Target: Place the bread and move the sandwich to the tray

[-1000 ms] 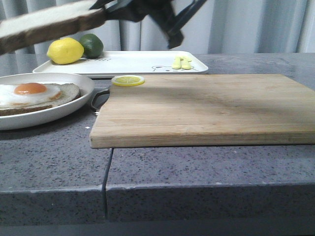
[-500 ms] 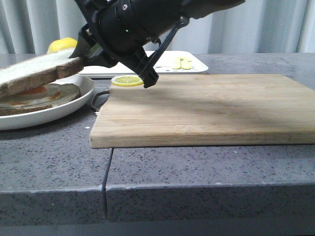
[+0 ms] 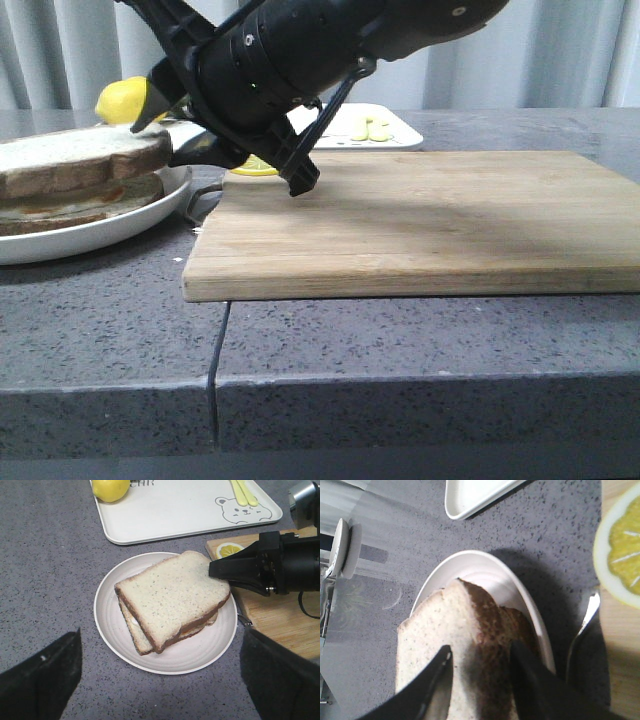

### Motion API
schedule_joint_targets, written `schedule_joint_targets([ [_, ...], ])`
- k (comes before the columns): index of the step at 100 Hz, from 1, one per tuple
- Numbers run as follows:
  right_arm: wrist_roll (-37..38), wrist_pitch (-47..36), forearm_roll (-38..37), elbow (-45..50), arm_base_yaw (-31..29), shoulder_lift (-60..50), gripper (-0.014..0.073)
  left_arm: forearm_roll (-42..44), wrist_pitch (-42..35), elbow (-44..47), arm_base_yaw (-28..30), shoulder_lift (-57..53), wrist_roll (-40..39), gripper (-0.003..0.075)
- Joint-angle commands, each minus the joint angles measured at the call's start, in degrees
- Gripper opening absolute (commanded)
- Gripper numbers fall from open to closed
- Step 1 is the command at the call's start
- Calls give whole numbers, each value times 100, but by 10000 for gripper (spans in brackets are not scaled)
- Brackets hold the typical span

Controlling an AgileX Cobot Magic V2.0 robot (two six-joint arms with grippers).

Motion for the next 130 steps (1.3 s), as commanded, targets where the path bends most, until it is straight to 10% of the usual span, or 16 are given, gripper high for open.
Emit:
schedule_joint_targets([
  [1, -36, 173, 370, -219, -1, -284, 414, -97, -353, -208, 11, 44, -2, 598],
  [64, -697, -201, -250, -493, -206, -1395, 429, -97, -353, -208, 11, 44, -2, 598],
  [104, 112, -230, -4592, 0, -394, -3439, 429, -97, -353, -208, 11, 44, -2, 598],
  [130, 2138, 210, -7496, 1034, -1294, -5233, 429, -97, -353, -208, 11, 44, -2, 598],
])
